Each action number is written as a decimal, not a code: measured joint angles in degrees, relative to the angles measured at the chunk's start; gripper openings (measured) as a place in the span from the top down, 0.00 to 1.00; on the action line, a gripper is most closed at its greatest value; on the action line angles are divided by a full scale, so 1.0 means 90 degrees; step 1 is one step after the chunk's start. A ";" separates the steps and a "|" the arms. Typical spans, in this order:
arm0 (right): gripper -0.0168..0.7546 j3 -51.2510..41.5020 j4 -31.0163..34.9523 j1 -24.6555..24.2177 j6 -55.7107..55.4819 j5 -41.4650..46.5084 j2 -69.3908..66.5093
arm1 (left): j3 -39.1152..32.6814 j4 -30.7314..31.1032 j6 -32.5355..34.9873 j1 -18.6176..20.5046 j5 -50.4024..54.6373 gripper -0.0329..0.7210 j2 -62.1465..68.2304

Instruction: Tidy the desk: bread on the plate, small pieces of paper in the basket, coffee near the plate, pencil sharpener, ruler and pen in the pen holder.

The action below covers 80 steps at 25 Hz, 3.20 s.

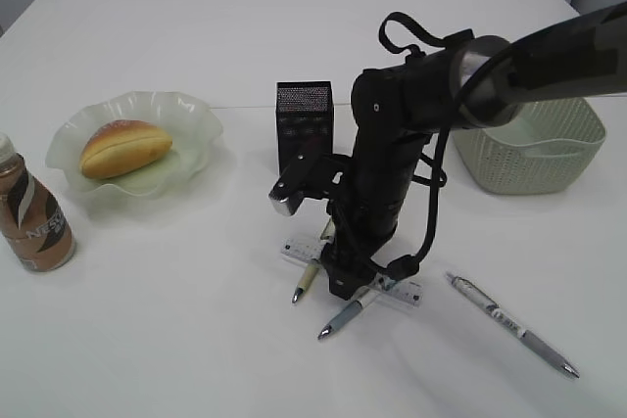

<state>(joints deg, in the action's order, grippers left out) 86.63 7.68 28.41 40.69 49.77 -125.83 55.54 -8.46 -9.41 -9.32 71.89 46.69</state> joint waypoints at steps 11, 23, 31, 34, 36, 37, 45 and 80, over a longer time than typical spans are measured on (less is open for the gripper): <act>0.29 0.0043 0.0000 0.0000 0.0000 0.0000 0.0000 | 0.0000 0.0000 0.0000 0.0000 0.0000 0.30 0.0000; 0.60 0.0056 -0.0011 0.0000 0.0000 0.0240 0.0000 | 0.0000 0.0000 0.0000 0.0000 0.0000 0.30 0.0000; 0.60 0.0704 0.0051 0.0000 0.0000 0.0944 -0.0013 | 0.0000 0.0000 0.0000 0.0000 0.0000 0.30 0.0000; 0.60 0.1009 0.0217 0.0000 -0.0027 0.1310 -0.0013 | 0.0000 0.0000 0.0000 0.0000 0.0000 0.30 0.0000; 0.60 0.1123 0.0272 0.0000 -0.0027 0.1503 -0.0013 | 0.0000 0.0000 0.0000 0.0000 0.0000 0.30 0.0000; 0.60 0.1175 0.0272 0.0000 -0.0027 0.1597 -0.0013 | 0.0000 0.0000 0.0000 0.0000 0.0000 0.30 0.0000; 0.60 0.1473 0.0274 0.0000 -0.0400 0.2127 -0.0013 | 0.0000 0.0000 0.0000 0.0000 0.0000 0.30 0.0000; 0.60 -0.1453 0.0514 0.0000 -0.2857 -0.5676 0.2236 | 0.0000 -0.0140 0.0000 0.0000 0.0000 0.30 0.0000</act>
<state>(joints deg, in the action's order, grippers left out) 73.56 12.30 28.41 14.99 -1.31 -105.70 55.54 -9.72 -9.41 -9.32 71.89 46.69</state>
